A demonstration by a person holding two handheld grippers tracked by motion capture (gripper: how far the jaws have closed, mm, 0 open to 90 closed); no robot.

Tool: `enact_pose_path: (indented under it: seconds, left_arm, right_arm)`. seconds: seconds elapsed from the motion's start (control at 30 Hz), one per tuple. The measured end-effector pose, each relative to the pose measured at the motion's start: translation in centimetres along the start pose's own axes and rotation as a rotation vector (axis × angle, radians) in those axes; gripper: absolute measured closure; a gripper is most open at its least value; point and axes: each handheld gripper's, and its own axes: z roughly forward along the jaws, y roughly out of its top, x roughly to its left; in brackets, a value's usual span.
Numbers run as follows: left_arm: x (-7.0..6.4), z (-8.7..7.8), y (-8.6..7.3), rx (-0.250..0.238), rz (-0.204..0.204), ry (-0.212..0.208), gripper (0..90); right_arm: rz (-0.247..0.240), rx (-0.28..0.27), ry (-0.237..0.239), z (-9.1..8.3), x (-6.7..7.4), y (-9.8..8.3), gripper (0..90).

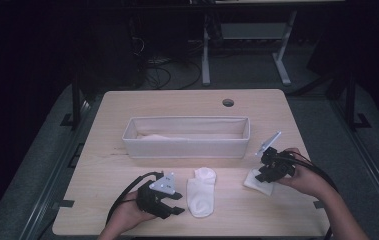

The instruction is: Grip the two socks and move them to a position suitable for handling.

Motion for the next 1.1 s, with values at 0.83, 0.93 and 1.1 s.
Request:
enact_pose_path:
  seconds: [0.83,0.93,1.1]
  left_arm:
    - [0.2,0.0,-0.5,-0.013,-0.021,-0.009,53.6]
    - [0.1,0.0,-0.5,-0.011,-0.019,-0.007,53.6]
    - [0.2,0.0,-0.5,-0.01,-0.018,-0.008,53.6]
  right_arm:
    - [0.002,0.044,-0.059,2.2,-0.2,-1.4,62.3]
    - [-0.007,0.042,-0.059,2.2,-0.1,-1.4,65.7]
    - [-0.014,0.044,-0.044,2.2,0.1,-1.4,74.0]
